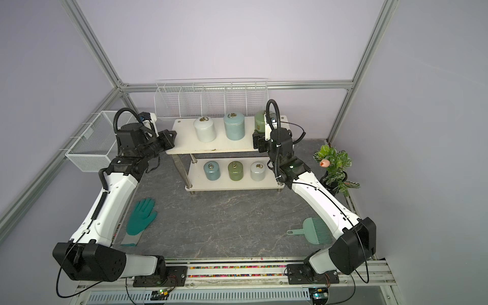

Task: Remove the tea canisters from the shelf
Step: Pick up the tea canister from the shelf.

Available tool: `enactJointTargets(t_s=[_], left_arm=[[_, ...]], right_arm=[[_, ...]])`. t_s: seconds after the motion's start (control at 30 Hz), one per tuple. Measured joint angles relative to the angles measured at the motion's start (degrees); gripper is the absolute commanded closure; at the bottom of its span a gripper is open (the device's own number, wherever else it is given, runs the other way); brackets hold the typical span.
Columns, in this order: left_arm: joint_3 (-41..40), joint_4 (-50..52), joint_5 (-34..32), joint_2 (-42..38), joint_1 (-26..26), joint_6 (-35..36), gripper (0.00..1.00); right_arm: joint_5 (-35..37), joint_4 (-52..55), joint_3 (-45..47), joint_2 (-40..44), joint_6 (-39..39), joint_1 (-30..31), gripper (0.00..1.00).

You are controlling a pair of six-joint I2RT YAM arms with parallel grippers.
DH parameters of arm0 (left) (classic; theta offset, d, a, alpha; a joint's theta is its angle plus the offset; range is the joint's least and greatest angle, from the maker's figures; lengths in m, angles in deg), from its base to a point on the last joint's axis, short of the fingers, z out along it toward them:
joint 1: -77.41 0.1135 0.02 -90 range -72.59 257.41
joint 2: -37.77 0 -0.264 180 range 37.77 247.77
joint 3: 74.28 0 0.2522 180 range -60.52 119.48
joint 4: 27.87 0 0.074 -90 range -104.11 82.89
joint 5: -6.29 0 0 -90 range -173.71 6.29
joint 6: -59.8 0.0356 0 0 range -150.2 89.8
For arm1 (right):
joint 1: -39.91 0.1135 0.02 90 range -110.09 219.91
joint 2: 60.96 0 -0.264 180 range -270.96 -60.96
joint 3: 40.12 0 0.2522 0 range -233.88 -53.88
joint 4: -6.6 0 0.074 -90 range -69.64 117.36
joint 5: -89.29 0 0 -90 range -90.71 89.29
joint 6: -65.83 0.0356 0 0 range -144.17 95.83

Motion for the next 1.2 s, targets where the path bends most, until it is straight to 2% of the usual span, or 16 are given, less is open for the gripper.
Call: enactJointTargets(t_s=[0.67,0.9,1.03,1.2], left_arm=[[0.0,0.0,0.0,0.0,0.0,0.0,1.0],[0.0,0.0,0.0,0.0,0.0,0.0,1.0],[0.0,-0.04,0.0,0.0,0.0,0.0,1.0],[-0.02,-0.2,0.02,0.04,-0.02,0.0,1.0]], right_arm=[[2.95,-4.68,-1.62,-3.87,0.59,-0.63,0.11],[2.8,-4.79,-1.62,-3.87,0.37,-0.85,0.01],[2.6,-4.87,-1.62,-3.91,0.17,-0.96,0.07],[2.21,-5.03,-1.62,-3.98,0.04,-0.94,0.2]])
